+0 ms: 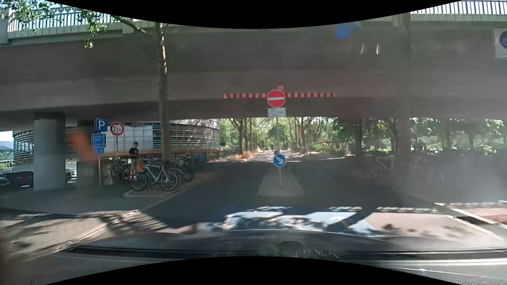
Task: Follow the waypoints while adhering to traffic rules and regulations
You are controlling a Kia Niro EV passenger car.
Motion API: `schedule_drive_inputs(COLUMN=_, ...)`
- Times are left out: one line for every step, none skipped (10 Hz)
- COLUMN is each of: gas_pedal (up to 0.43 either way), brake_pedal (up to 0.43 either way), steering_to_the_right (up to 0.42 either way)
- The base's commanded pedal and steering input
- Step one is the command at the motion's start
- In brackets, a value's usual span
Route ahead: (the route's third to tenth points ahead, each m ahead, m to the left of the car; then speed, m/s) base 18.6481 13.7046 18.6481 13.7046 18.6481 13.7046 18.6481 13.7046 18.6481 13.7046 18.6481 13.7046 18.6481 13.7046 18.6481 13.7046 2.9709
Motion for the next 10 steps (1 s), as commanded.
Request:
schedule_drive_inputs(gas_pedal=0.0, brake_pedal=0.073, steering_to_the_right=-0.269)
schedule_drive_inputs(gas_pedal=0.0, brake_pedal=0.073, steering_to_the_right=-0.313)
schedule_drive_inputs(gas_pedal=0.0, brake_pedal=0.073, steering_to_the_right=-0.374)
schedule_drive_inputs(gas_pedal=0.0, brake_pedal=0.037, steering_to_the_right=-0.432)
schedule_drive_inputs(gas_pedal=0.0, brake_pedal=0.006, steering_to_the_right=-0.495)
schedule_drive_inputs(gas_pedal=0.0, brake_pedal=0.0, steering_to_the_right=-0.587)
schedule_drive_inputs(gas_pedal=0.0, brake_pedal=0.0, steering_to_the_right=-0.658)
schedule_drive_inputs(gas_pedal=0.0, brake_pedal=0.0, steering_to_the_right=-0.71)
schedule_drive_inputs(gas_pedal=0.0, brake_pedal=0.0, steering_to_the_right=-0.757)
schedule_drive_inputs(gas_pedal=0.0, brake_pedal=0.0, steering_to_the_right=-0.807)
